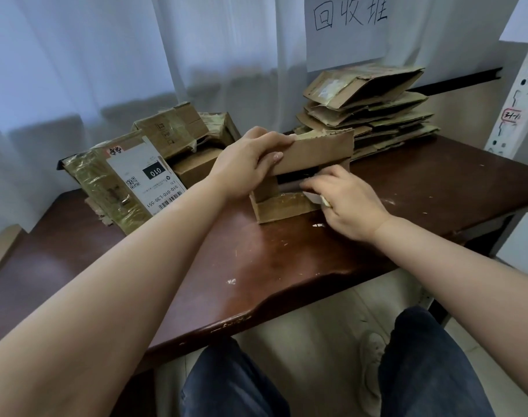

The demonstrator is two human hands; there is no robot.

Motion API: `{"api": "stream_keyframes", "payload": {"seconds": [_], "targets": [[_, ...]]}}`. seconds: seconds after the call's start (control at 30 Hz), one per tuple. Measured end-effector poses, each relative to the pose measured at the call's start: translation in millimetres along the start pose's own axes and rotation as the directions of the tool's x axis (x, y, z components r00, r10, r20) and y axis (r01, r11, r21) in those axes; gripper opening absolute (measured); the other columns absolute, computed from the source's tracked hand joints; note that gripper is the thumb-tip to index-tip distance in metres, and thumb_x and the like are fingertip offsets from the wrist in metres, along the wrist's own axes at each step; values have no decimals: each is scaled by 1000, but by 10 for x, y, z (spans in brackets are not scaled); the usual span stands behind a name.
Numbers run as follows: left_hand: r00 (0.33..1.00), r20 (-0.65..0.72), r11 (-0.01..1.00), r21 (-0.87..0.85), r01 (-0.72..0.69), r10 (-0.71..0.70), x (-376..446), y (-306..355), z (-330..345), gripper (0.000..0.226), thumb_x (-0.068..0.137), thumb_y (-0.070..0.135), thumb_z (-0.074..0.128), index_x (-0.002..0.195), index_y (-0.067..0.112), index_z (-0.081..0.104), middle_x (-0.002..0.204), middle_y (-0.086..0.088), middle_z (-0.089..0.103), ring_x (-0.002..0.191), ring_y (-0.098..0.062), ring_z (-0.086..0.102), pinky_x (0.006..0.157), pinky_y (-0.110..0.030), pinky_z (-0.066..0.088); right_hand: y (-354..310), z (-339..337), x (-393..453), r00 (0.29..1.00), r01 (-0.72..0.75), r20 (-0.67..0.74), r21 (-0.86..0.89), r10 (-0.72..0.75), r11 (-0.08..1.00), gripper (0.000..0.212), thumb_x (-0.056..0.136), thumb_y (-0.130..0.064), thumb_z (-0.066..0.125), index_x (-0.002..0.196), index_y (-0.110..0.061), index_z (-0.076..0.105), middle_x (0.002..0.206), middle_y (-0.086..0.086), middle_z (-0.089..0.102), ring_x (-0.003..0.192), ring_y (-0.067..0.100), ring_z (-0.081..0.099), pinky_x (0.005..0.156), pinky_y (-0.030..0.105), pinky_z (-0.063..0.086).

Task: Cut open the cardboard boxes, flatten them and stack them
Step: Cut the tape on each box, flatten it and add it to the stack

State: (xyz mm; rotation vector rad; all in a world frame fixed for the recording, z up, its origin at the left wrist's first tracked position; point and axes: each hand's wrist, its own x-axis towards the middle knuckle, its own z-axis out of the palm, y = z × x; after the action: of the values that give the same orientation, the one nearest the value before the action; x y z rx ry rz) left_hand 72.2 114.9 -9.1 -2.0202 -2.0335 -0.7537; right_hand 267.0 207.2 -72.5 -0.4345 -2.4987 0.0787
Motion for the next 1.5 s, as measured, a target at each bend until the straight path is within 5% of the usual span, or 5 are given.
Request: {"api": "stream_keyframes", "payload": {"seconds": [0.3, 0.5, 0.73, 1.33, 1.5], "targets": [[979, 151, 971, 217, 102, -137, -102, -38, 213, 71, 84, 63, 41, 148, 32, 35, 151, 7, 40, 137, -27, 32, 107, -48, 36, -23, 22, -13, 996, -31, 76, -97, 39, 995, 26, 87, -15, 49, 103, -19, 69, 98, -3, 64, 95, 23, 54, 63, 28, 34], [971, 209, 947, 318, 47, -118, -94, -115, 211, 85, 82, 42, 71, 151, 33, 23, 154, 6, 33, 139, -28, 29, 106, -48, 39, -86, -34, -36, 984, -73, 147, -154, 96, 985, 26, 85, -19, 46, 97, -24, 69, 96, -5, 66, 99, 24, 58, 65, 28, 37], [981, 171, 974, 218, 53, -91, -15, -122, 268, 59, 92, 35, 59, 147, 28, 38, 149, 1, 43, 136, -31, 36, 111, -47, 31, 38, -158, 50, 963, -86, 242, -155, 123, 984, 42, 87, -5, 44, 125, -19, 56, 118, -1, 61, 114, 21, 49, 87, 32, 44], [985, -65, 978, 120, 169, -162, -39, 29, 418, 42, 90, 13, 60, 131, 20, 60, 135, -3, 58, 128, -24, 51, 106, -32, 39, 79, 41, -254, 962, -266, 74, 32, 263, 963, 22, 77, -5, 49, 89, -6, 68, 90, 10, 68, 89, 37, 61, 71, 37, 45], [971, -90, 968, 103, 231, -222, -19, 91, 406, 42, 87, 27, 67, 129, 24, 61, 132, -1, 61, 125, -23, 53, 101, -33, 43, 265, -117, -196, 727, -604, 4, 480, 687, 636, 34, 73, -4, 39, 83, -17, 68, 82, 2, 71, 83, 23, 67, 83, 39, 53]]}}
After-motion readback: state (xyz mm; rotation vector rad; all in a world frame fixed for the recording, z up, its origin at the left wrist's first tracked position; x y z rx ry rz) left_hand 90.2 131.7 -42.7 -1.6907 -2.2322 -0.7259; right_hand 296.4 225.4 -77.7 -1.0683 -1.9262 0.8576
